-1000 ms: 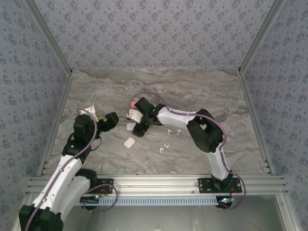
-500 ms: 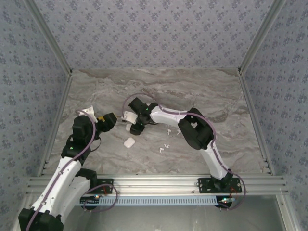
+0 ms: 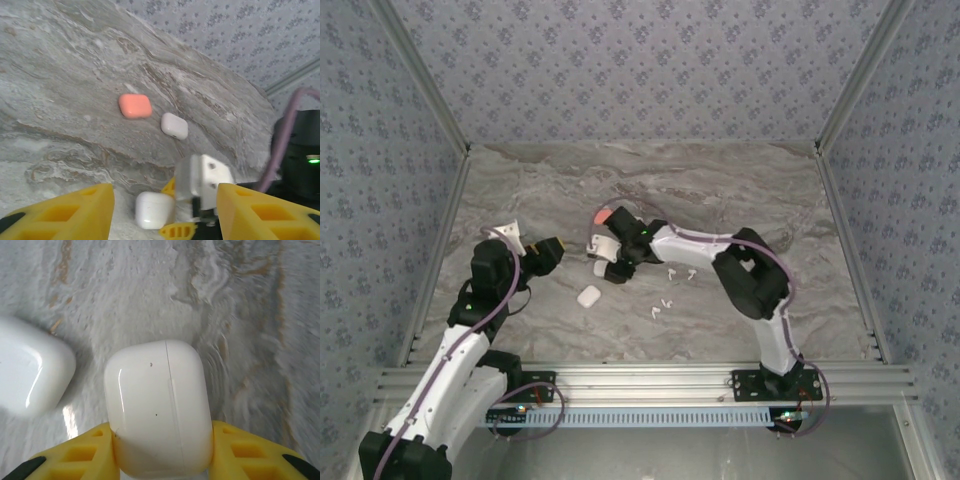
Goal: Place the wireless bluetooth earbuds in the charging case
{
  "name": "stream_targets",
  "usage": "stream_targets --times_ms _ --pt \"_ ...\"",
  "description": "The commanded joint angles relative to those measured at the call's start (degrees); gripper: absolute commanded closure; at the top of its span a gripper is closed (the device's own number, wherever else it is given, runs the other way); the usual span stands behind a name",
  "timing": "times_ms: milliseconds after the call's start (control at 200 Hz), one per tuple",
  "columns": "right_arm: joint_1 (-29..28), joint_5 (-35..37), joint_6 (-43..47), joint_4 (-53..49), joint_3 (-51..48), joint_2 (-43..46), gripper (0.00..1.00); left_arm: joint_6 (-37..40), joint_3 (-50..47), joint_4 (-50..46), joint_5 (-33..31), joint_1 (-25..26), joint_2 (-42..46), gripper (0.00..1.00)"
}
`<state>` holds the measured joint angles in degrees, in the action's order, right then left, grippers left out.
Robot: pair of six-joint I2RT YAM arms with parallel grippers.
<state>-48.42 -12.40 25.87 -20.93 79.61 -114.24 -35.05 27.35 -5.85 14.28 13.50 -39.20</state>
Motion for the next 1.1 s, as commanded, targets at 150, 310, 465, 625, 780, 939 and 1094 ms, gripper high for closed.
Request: stream_targets --times_ms 150,310,465,625,780,939,1094 --pt "1.47 -0.85 -1.13 7.47 -13.09 20.81 0.69 0.30 3.36 5.93 16.09 -0.40 -4.93 0.31" --pt "1.03 -1.89 -0.54 8.64 -17.49 29.97 0.69 -1.93 5.22 12.19 26.80 -0.19 -10.24 0.27" --pt "0.83 -2.32 -0.27 8.91 -18.39 34.05 0.69 -3.25 6.04 17.76 32.71 1.87 -14.67 0.27" --pt "0.60 -2.40 0.07 8.68 -17.83 34.50 0.69 -3.03 7.39 20.50 35.37 6.24 -17.76 0.26" --pt "0.58 -3.32 -0.16 9.41 -17.77 35.46 0.69 -1.47 9.25 18.77 35.35 8.97 -19.57 0.29" --pt "0.57 -3.66 -0.67 10.37 -18.21 36.79 0.69 -0.90 10.21 17.98 35.34 10.35 -21.51 0.33" --pt "0.42 -3.95 -0.91 10.66 -18.44 37.57 0.69 -0.81 11.20 17.96 35.89 11.79 -23.92 0.37"
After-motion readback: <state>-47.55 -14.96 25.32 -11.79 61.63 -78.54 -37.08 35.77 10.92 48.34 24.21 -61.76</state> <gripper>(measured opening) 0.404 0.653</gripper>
